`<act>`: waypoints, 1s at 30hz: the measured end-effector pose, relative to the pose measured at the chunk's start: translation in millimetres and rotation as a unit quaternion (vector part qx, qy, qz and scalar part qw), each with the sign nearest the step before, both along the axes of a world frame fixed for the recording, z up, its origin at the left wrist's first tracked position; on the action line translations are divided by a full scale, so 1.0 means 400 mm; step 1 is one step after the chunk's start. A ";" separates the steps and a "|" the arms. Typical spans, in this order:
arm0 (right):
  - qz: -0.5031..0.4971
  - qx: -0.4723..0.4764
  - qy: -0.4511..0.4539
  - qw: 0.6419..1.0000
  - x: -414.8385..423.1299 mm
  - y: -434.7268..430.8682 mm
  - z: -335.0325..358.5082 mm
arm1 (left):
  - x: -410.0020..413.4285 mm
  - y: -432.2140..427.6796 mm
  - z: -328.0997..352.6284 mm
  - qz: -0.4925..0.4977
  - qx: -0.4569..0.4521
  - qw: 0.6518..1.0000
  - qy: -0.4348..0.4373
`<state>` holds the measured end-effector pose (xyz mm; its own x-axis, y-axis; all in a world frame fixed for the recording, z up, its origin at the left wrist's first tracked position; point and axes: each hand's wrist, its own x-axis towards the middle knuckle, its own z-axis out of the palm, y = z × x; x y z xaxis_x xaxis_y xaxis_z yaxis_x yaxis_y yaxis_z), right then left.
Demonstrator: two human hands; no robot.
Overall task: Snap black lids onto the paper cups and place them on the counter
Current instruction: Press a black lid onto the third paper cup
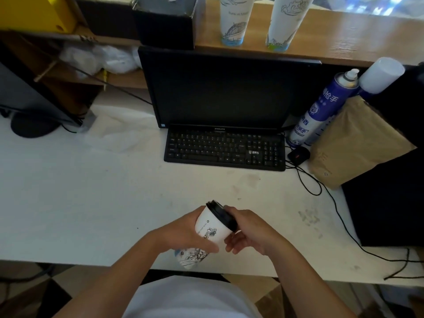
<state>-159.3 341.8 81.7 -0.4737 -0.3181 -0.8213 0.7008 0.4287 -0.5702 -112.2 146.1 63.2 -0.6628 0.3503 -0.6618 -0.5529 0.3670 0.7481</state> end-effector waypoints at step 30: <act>0.240 -0.092 0.478 0.840 -0.067 -0.017 0.157 | -0.009 0.004 0.078 -0.054 0.392 0.907 -0.140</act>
<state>-186.0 335.0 144.7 -0.6693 -0.7410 -0.0544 -0.3437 0.3736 -0.8616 -115.7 147.6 94.3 -0.4405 0.8397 -0.3176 -0.7544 -0.1545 0.6380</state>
